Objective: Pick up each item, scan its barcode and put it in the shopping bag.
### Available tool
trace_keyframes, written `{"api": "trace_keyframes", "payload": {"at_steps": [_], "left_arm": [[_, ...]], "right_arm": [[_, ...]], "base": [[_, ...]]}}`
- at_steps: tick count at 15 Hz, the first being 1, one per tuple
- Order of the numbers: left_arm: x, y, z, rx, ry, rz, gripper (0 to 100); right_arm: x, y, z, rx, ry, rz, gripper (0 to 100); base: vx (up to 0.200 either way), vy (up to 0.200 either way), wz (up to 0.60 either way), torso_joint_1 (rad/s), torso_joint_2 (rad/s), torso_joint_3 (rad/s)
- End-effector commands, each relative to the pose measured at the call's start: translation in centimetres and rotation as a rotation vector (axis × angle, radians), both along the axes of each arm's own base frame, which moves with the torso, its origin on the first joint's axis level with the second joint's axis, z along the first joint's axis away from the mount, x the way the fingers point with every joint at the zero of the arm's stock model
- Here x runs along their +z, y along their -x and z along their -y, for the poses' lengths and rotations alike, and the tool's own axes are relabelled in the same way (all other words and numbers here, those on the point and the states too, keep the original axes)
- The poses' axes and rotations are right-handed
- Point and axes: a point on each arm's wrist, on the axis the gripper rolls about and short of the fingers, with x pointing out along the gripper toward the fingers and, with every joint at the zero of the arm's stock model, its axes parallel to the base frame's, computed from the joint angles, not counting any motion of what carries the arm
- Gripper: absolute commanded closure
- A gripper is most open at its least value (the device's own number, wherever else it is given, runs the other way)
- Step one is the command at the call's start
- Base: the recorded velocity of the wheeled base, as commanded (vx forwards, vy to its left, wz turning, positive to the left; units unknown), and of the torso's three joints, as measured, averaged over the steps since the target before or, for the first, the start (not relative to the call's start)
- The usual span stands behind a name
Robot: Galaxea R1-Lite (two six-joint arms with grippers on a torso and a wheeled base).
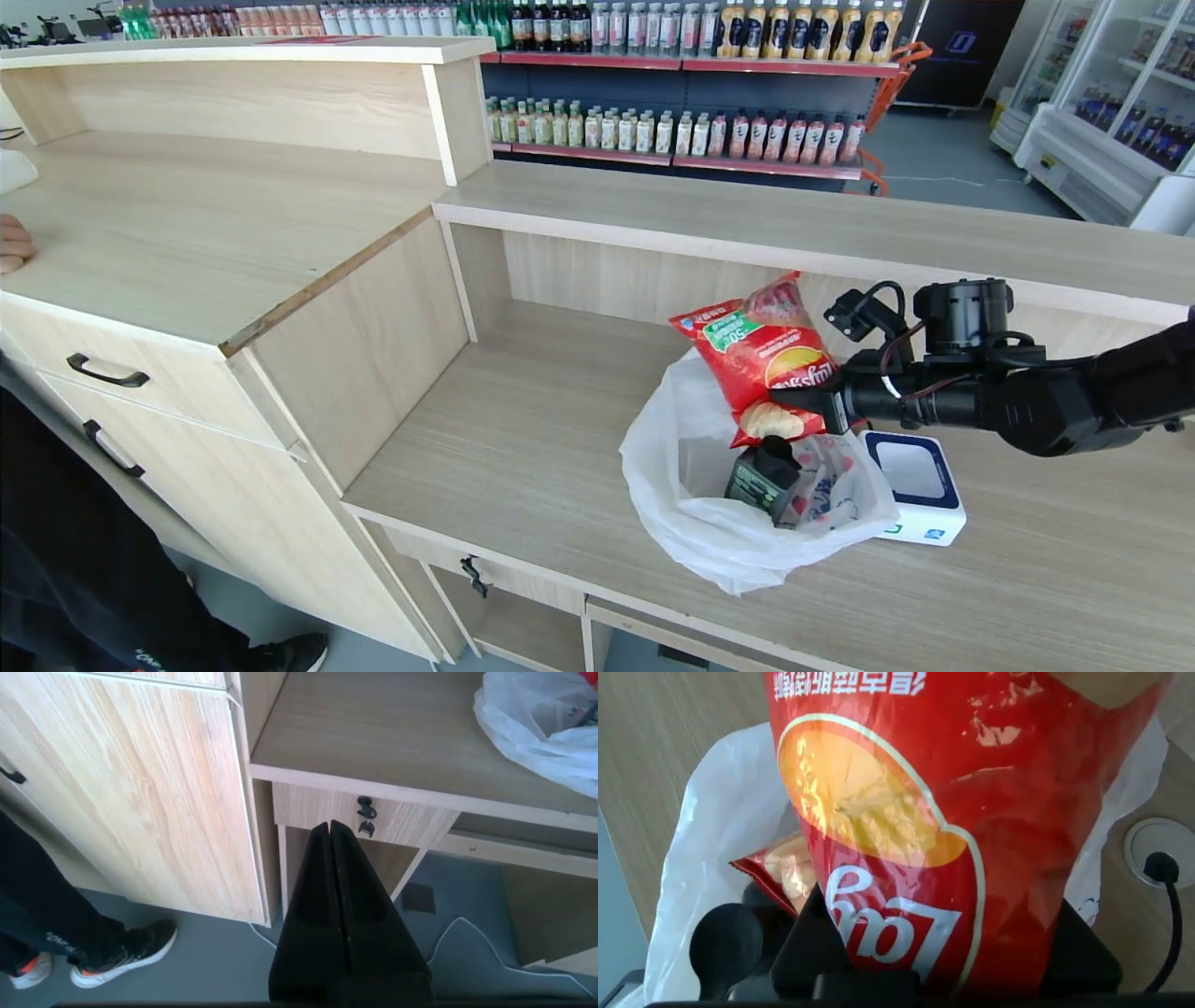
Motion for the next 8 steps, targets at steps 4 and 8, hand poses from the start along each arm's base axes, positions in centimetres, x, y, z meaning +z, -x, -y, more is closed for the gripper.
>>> {"api": "trace_keyframes", "payload": {"at_steps": [4, 8], "left_arm": [[0.00, 0.00, 0.00, 0.000, 0.000, 0.000, 100], [0.00, 0.00, 0.00, 0.001, 0.000, 0.000, 100]], "right_arm": [[-1.58, 0.96, 0.16, 0.007, 0.022, -0.054, 100], [-2.01, 0.74, 0.24, 0.010, 0.036, -0.055, 100]], "base": [[0.000, 0.000, 0.00, 0.000, 0.00, 0.000], [0.000, 0.000, 0.00, 0.000, 0.00, 0.000]]}}
